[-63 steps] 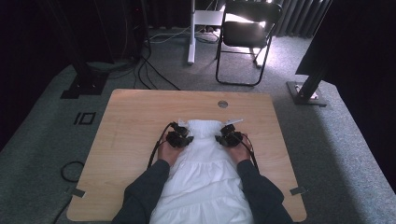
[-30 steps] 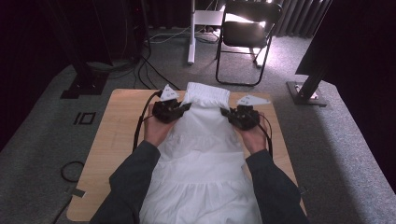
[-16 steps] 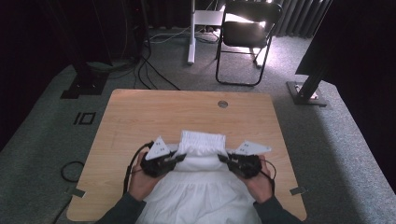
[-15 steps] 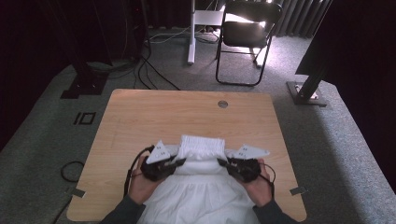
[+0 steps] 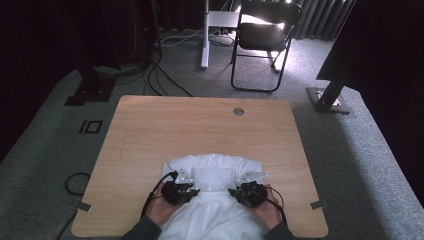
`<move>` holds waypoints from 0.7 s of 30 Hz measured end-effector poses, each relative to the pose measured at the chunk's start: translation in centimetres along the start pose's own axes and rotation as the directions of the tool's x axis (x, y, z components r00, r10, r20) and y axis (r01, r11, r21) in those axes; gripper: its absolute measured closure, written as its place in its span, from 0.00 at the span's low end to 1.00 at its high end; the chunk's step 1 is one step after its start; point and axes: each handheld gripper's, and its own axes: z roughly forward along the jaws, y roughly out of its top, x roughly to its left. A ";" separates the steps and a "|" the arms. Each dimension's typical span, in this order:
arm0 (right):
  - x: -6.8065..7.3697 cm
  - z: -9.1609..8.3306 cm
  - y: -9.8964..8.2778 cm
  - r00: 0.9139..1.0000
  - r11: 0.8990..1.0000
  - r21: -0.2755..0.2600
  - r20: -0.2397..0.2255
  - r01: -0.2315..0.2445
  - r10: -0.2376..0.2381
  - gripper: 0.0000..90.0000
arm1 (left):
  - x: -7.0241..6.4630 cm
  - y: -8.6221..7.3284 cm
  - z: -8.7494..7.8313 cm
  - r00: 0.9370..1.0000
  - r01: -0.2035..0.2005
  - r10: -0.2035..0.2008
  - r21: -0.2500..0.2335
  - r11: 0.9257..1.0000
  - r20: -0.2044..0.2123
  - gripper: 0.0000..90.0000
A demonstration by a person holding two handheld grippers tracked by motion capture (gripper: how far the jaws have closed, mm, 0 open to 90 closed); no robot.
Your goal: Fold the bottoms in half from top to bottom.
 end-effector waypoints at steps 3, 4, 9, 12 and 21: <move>-0.3 0.5 0.2 1.000 1.000 0.007 0.008 -0.003 0.003 0.89 | 0.4 0.1 0.3 1.000 -0.003 0.003 -0.011 1.000 -0.010 0.85; -0.5 0.7 0.2 1.000 1.000 0.010 0.010 -0.004 0.004 0.89 | 0.5 0.2 0.4 1.000 -0.006 0.006 -0.013 1.000 -0.012 0.85; -1.8 1.7 1.1 1.000 1.000 0.019 0.015 -0.022 0.021 0.89 | 1.7 1.2 1.2 0.999 0.003 -0.004 -0.019 1.000 -0.033 0.85; -2.7 2.4 2.2 0.999 0.999 0.038 0.038 -0.006 0.005 0.89 | 2.6 2.0 1.7 0.999 0.024 -0.025 -0.013 1.000 -0.045 0.85; -7.4 5.5 6.5 0.997 0.997 0.074 0.077 0.006 -0.012 0.89 | 4.9 5.2 3.6 0.986 0.070 -0.067 0.020 0.997 -0.151 0.85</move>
